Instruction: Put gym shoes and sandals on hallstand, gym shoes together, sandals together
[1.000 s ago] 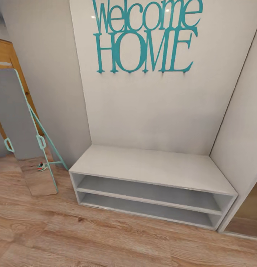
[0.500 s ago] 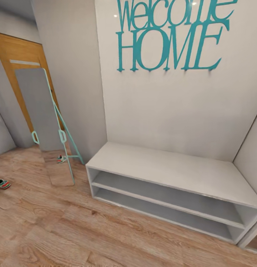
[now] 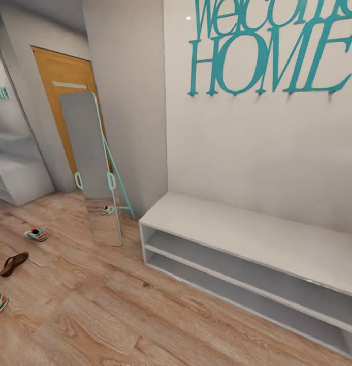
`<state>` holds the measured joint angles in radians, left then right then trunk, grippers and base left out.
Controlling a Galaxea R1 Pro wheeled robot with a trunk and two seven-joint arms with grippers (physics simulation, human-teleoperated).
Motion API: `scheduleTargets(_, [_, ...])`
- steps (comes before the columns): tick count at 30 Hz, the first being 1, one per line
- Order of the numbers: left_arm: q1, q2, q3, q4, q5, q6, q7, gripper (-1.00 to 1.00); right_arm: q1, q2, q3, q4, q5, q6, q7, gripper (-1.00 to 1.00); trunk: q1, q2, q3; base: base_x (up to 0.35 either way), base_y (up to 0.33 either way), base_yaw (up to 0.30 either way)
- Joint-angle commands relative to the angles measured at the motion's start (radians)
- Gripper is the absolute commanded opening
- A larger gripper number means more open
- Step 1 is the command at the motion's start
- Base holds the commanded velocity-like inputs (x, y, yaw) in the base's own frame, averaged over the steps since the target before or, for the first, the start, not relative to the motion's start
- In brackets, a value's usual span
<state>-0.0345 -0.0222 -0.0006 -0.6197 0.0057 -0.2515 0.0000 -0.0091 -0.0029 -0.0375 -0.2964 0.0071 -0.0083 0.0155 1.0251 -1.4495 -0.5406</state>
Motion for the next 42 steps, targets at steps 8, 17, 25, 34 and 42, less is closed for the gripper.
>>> scheduleTargets(8, [-0.007, 0.002, 0.002, 0.042, 0.002, -0.001, 0.000, 1.00, 0.000, 0.001, -0.005, -0.007, -0.009, -0.001, -0.001, 1.00, 0.000, 0.000, -0.007, 0.000, 0.000, 0.282])
scheduleTargets(17, [-0.207, -0.001, 0.002, 0.041, 0.000, 0.158, 0.001, 1.00, -0.051, 0.002, -0.005, -0.057, -0.004, 0.015, -0.004, 1.00, 0.000, 0.000, -0.013, 0.000, 0.000, 0.281])
scheduleTargets(25, [-0.383, -0.010, 0.002, 0.019, 0.000, 0.272, 0.000, 1.00, -0.128, 0.010, -0.003, -0.306, 0.001, 0.183, -0.002, 1.00, 0.000, 0.000, -0.020, 0.000, 0.000, 0.281])
scheduleTargets(34, [-0.410, -0.011, 0.001, 0.018, 0.000, 0.276, -0.001, 1.00, -0.210, 0.033, 0.006, -0.381, 0.002, 0.356, 0.007, 1.00, 0.000, 0.000, -0.027, 0.000, 0.000, 0.205])
scheduleTargets(42, [-0.412, -0.014, 0.000, -0.014, 0.000, 0.276, -0.002, 1.00, -0.212, 0.033, 0.005, -0.383, -0.001, 0.361, 0.004, 1.00, 0.000, 0.000, -0.027, 0.000, 0.000, 0.029])
